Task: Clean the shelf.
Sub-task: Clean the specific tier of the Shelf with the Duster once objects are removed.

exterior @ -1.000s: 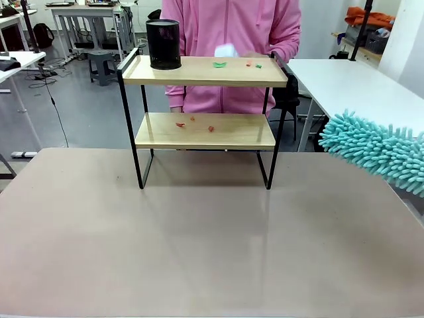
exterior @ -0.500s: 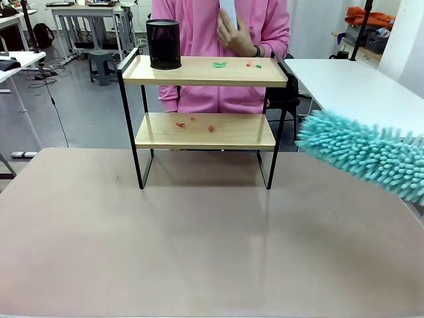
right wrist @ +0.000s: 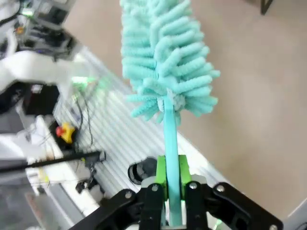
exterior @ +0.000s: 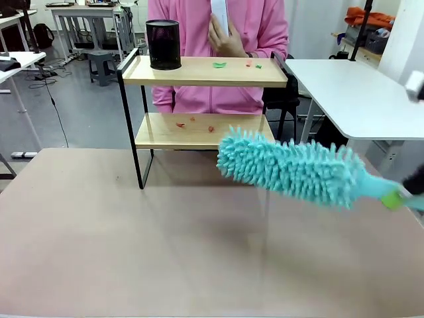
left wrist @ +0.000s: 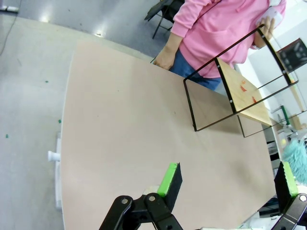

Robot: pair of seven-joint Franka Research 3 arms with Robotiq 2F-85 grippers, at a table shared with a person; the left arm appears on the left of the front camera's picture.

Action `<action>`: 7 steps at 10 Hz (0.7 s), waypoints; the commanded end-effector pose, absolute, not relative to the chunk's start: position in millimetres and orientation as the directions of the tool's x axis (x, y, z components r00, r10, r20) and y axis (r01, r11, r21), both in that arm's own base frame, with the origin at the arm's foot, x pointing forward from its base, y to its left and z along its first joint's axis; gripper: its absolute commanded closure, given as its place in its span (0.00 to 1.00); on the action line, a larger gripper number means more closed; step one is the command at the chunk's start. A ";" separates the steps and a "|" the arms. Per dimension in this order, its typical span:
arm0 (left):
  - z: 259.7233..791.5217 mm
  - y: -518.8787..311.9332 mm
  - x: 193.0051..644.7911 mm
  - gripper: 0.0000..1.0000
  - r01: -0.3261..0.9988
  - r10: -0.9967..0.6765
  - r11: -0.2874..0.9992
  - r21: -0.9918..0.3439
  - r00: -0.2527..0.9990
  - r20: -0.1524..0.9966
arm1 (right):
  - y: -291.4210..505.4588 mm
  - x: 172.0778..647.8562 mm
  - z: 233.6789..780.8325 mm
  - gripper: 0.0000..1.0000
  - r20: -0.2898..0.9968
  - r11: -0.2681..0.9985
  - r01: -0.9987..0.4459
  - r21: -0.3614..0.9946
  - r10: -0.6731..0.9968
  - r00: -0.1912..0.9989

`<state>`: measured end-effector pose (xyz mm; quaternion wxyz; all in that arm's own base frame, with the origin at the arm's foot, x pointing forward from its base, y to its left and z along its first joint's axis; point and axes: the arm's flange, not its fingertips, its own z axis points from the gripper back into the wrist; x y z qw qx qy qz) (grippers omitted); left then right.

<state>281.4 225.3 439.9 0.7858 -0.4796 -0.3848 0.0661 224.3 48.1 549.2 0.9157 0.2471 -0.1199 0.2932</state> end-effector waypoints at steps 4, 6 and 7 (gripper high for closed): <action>439.7 223.5 281.4 0.00 0.293 0.472 0.530 -0.796 0.677 0.564 | 45.0 229.5 553.6 0.87 0.378 0.749 -0.547 0.374 0.415 0.827; 439.7 223.5 281.4 0.00 0.293 0.472 0.530 -0.796 0.677 0.564 | 70.3 255.6 547.5 0.87 0.468 0.822 -0.491 0.287 0.327 0.821; 439.7 223.5 281.4 0.00 0.293 0.472 0.530 -0.796 0.677 0.564 | 90.5 281.2 539.2 0.87 0.446 0.823 -0.495 0.278 0.345 0.826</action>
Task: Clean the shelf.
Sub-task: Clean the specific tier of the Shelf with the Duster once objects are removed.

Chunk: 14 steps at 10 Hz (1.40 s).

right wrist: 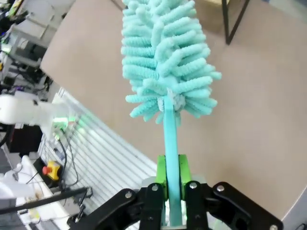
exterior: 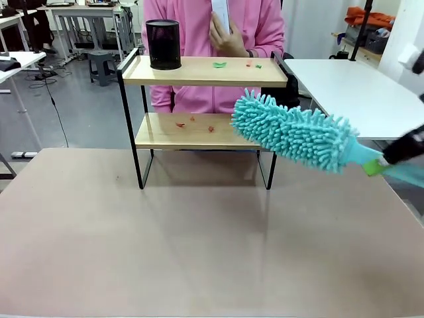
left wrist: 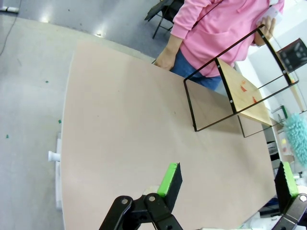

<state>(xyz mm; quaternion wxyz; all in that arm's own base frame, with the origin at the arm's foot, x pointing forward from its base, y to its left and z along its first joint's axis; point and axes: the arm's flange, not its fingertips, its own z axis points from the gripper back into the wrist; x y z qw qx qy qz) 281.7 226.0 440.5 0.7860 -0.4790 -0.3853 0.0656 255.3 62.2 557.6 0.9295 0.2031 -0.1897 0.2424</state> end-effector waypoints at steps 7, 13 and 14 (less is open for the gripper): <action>439.7 223.5 281.4 0.00 0.293 0.472 0.530 -0.796 0.677 0.564 | 168.8 344.6 494.0 0.87 0.515 0.870 -0.386 0.307 0.189 0.836; 439.7 223.5 281.4 0.00 0.293 0.472 0.530 -0.796 0.677 0.564 | 156.5 350.9 499.7 0.87 0.494 0.874 -0.368 0.316 0.180 0.850; 439.7 223.5 281.4 0.00 0.293 0.472 0.530 -0.796 0.677 0.564 | 156.5 350.9 499.7 0.87 0.494 0.874 -0.368 0.316 0.180 0.850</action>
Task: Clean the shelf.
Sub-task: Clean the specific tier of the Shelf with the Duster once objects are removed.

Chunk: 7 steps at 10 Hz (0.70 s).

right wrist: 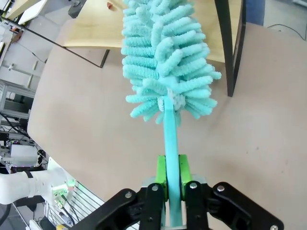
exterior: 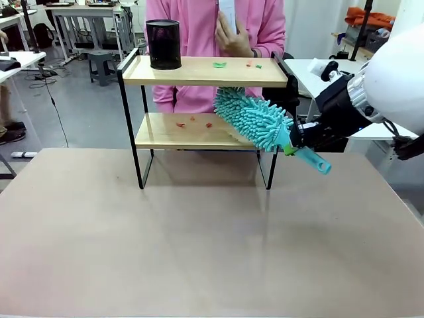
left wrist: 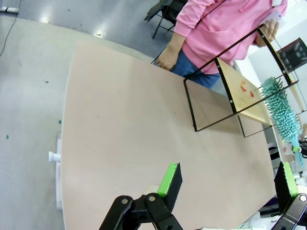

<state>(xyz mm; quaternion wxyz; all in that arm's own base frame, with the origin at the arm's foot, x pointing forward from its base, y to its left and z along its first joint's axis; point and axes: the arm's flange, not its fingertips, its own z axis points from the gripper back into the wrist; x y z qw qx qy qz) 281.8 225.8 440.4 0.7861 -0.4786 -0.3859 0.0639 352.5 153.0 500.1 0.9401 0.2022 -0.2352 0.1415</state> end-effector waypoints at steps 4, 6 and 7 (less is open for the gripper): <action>439.7 223.5 281.4 0.00 0.293 0.472 0.530 -0.796 0.677 0.564 | 165.8 372.9 495.7 0.87 0.534 0.920 -0.241 0.307 0.043 0.844; 439.7 223.5 281.4 0.00 0.293 0.472 0.530 -0.796 0.677 0.564 | 188.2 387.1 487.2 0.87 0.530 0.921 -0.216 0.324 0.012 0.848; 439.7 223.5 281.4 0.00 0.293 0.472 0.530 -0.796 0.677 0.564 | 197.9 390.6 482.0 0.87 0.531 0.936 -0.171 0.309 -0.021 0.847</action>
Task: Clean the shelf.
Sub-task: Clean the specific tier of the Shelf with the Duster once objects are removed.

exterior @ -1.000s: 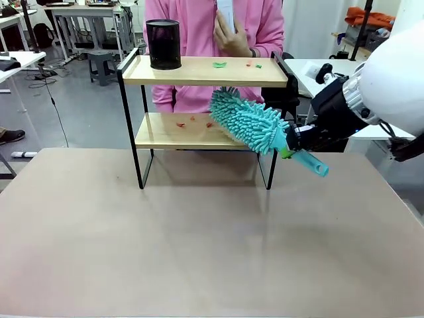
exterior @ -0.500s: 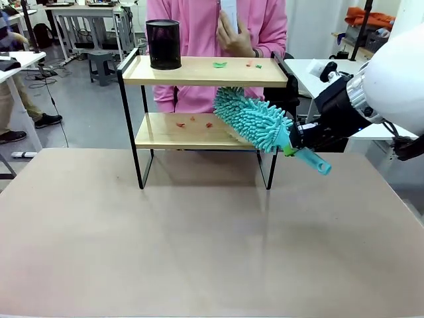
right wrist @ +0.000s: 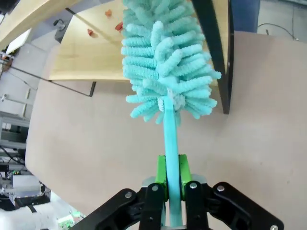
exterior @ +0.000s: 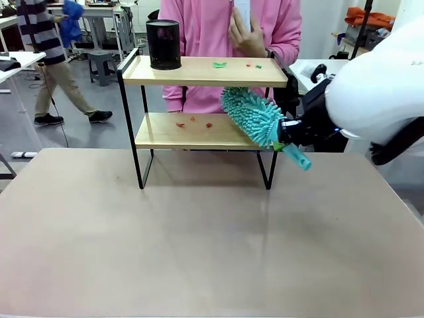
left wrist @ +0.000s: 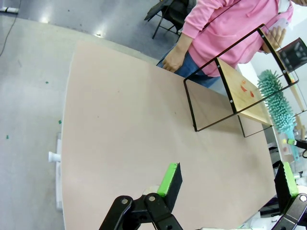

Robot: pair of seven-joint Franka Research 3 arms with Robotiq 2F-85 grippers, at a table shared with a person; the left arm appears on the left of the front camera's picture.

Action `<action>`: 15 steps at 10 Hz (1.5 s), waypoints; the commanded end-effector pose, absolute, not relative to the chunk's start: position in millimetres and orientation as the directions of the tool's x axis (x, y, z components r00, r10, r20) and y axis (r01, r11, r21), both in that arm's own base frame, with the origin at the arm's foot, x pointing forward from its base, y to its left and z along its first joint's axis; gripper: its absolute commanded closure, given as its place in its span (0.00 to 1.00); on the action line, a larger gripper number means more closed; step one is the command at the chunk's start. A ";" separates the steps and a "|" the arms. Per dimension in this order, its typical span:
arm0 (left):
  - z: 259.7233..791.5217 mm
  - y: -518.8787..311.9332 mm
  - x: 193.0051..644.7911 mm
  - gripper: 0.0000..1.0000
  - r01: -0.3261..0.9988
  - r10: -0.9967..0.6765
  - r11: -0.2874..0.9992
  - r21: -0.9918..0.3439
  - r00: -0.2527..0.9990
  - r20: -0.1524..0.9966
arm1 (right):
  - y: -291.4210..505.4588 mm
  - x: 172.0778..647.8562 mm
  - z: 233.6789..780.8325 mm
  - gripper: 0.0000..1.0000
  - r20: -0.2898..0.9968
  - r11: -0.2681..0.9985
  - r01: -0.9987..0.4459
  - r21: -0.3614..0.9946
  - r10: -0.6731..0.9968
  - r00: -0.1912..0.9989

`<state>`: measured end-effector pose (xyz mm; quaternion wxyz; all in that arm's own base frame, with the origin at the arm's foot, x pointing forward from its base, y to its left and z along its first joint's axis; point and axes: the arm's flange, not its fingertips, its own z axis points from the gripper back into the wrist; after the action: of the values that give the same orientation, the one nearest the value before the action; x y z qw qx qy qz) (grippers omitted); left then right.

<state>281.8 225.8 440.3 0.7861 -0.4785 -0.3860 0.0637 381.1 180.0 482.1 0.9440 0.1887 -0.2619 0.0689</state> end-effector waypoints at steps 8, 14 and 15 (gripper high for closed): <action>439.7 223.5 281.4 0.00 0.293 0.472 0.530 -0.796 0.677 0.564 | 275.4 412.1 455.6 0.87 0.501 0.905 -0.292 0.309 0.106 0.859; 439.7 223.5 281.4 0.00 0.293 0.472 0.530 -0.796 0.677 0.564 | 280.9 421.6 458.2 0.87 0.476 0.862 -0.430 0.271 0.268 0.837; 439.7 223.5 281.4 0.00 0.293 0.472 0.530 -0.796 0.677 0.564 | 274.5 422.4 460.5 0.87 0.456 0.836 -0.481 0.265 0.331 0.826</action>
<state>281.7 225.9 440.3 0.7860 -0.4786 -0.3862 0.0636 418.2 287.0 454.6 0.9417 0.1805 -0.2209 0.1784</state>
